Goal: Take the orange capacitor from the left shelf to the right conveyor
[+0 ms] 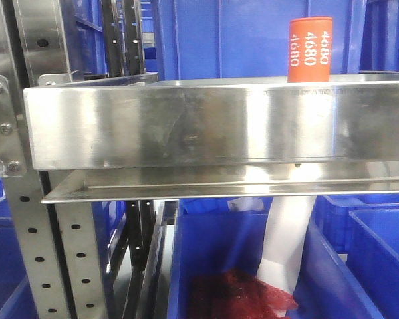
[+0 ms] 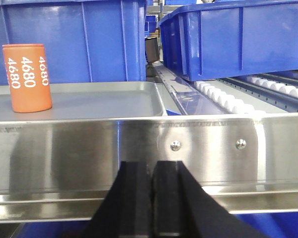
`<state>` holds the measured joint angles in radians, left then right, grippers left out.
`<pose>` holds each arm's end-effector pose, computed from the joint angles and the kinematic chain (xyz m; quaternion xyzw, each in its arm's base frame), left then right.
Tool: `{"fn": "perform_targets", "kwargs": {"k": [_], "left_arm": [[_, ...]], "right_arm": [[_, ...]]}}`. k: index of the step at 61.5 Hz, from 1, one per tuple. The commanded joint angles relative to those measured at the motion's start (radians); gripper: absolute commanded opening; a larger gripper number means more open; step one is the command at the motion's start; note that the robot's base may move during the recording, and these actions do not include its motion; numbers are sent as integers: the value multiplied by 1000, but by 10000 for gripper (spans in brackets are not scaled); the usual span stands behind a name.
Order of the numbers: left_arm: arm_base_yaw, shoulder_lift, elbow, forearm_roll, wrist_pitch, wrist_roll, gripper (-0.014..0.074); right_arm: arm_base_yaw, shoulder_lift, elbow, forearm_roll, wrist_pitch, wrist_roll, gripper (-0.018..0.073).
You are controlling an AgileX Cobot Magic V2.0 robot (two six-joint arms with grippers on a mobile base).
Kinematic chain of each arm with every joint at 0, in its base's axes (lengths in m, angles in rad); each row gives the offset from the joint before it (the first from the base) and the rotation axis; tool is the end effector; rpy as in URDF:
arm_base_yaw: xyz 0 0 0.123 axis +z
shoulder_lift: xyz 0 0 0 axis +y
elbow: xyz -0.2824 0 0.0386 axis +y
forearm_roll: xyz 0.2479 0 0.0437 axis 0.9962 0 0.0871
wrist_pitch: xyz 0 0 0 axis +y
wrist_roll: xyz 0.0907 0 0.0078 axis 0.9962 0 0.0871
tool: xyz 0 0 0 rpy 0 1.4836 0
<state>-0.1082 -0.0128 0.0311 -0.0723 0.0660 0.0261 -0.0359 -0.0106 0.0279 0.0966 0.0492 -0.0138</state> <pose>0.0564 -0.0066 0.1973 0.0236 0.7056 -0.0562 0.7060 0.0568 -0.0016 0.1998 0.0398 0.6985 0.0184 0.7142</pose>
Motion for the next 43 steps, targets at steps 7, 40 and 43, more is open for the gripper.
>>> {"fn": "perform_targets", "kwargs": {"k": [7,40,43], "left_arm": [[-5,-11,-3,-2,-90,-2,-127],[-5,-11,-3,-2,-90,-2,-127],[-5,-11,-3,-2,-90,-2,-127]], "right_arm": [[-8,-15,-4,3,-92,-5,53],[-8,-15,-4,3,-93,-5,53],[-8,-15,-4,3,-93,-5,53]]}}
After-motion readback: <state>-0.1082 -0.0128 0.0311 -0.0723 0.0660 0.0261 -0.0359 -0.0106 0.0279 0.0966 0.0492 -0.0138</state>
